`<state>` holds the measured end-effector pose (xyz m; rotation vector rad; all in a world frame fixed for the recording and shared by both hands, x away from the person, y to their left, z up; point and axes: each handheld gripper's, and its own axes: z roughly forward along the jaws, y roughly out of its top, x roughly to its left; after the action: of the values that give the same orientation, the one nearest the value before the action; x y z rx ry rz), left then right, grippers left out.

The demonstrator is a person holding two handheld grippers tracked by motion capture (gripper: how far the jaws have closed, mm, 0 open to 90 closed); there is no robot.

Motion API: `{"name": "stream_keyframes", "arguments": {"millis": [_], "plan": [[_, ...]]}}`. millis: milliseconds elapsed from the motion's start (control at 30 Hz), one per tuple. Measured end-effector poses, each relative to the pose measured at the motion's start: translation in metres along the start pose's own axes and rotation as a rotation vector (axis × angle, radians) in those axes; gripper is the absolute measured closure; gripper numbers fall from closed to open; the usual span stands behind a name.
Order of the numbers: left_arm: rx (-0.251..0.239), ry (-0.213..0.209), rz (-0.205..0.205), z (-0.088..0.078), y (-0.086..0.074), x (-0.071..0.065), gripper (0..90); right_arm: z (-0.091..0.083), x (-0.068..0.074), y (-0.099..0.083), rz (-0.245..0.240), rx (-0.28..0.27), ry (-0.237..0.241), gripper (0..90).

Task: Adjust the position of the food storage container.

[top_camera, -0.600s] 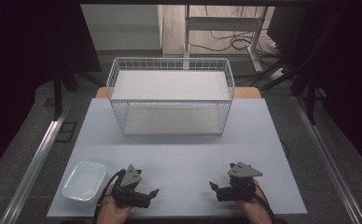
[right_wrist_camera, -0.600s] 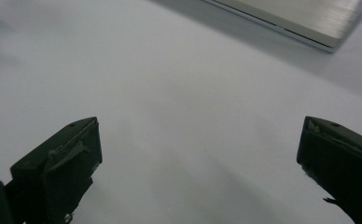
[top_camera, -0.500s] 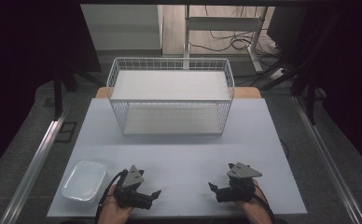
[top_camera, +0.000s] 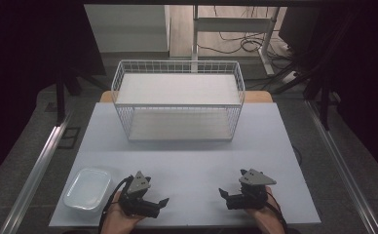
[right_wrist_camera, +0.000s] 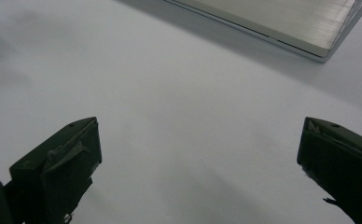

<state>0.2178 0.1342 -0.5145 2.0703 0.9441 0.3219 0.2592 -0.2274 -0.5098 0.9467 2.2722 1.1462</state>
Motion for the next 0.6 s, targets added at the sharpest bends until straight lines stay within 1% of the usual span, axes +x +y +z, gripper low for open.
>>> {"name": "stream_keyframes", "arguments": {"millis": [100,133,167,233,267,367,467,500,533,600], "plan": [[-0.019,0.025,0.009,-0.008,0.003,0.002,9.1,0.0,0.0,0.0,0.0,0.0,0.0,0.0],[-0.019,0.025,0.009,-0.008,0.003,0.002,11.0,0.0,0.0,0.0,0.0,0.0,0.0,0.0],[-0.037,0.042,0.011,-0.016,0.005,0.005,12.7,0.0,0.001,0.001,-0.001,0.005,-0.008,0.0],[-0.04,0.048,0.007,-0.019,0.005,0.007,14.9,0.0,0.001,0.001,-0.001,0.005,-0.01,0.0],[-0.048,0.067,-0.007,-0.026,0.006,0.013,16.8,-0.001,0.0,0.001,-0.002,0.006,-0.017,0.0],[-0.047,0.098,-0.028,-0.038,0.006,0.023,21.2,-0.001,0.0,0.001,-0.001,0.009,-0.024,0.0],[-0.043,0.123,-0.043,-0.045,0.004,0.03,27.2,-0.001,-0.001,0.001,0.0,0.008,-0.035,0.0],[-0.043,0.123,-0.043,-0.045,0.004,0.03,29.2,-0.001,-0.002,0.001,0.005,0.005,-0.038,0.0],[-0.038,0.136,-0.057,-0.052,0.002,0.036,31.8,-0.002,-0.002,0.001,0.011,0.003,-0.041,0.0],[-0.041,0.148,-0.076,-0.057,0.001,0.042,35.7,-0.002,-0.003,0.001,0.02,0.0,-0.042,0.0]]}}
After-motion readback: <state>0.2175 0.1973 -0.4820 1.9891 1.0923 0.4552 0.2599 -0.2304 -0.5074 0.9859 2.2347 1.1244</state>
